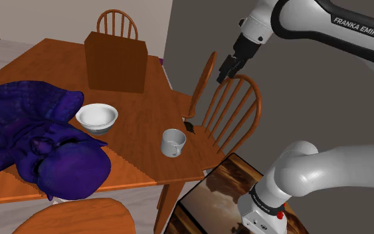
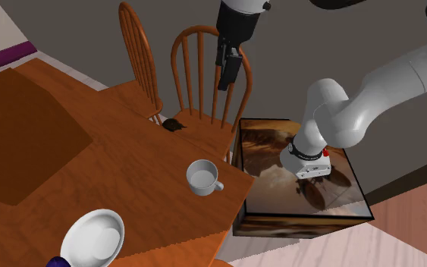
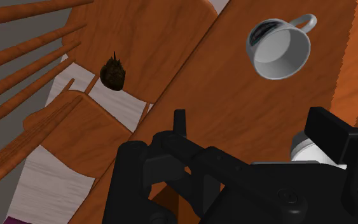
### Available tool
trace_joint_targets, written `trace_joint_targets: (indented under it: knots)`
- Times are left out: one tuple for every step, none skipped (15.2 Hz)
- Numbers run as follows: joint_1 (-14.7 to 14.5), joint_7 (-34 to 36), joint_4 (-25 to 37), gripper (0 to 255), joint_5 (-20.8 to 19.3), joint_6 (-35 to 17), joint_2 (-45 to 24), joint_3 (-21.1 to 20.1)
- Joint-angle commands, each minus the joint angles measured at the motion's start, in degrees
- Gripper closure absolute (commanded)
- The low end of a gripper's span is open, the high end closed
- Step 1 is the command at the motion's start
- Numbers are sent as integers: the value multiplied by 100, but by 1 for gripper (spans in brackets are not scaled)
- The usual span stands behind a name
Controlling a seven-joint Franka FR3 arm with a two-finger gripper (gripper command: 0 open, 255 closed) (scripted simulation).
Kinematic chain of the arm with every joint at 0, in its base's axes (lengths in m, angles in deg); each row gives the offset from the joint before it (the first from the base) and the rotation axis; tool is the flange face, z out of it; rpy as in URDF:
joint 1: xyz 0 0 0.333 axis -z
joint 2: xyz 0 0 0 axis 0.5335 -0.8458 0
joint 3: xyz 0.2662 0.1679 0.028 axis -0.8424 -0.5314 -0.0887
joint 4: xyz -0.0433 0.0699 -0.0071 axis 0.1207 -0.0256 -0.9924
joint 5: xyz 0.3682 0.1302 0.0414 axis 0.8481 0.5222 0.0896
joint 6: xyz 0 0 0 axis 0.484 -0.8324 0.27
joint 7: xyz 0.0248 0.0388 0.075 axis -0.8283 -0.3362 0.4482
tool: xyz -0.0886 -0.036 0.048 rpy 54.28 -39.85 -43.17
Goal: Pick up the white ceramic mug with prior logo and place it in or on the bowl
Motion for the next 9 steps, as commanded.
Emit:
trace_joint_targets:
  knots:
    - [0,0,0,0,0,0,0,0]
    - [-21,11,-153,0,31,-159,-33,-22]
    - [-42,21,-300,0,62,-319,-73,-44]
    - [-63,31,-442,0,94,-480,-119,-67]
    - [-86,41,-579,0,126,-643,-173,-90]
    - [-108,50,-709,0,158,-808,-233,-114]
    - [-131,59,-835,0,191,-974,-301,-140]
    - [-155,67,-954,0,224,-1143,-376,-165]
    - [-179,74,-1068,0,257,-1313,-459,-192]
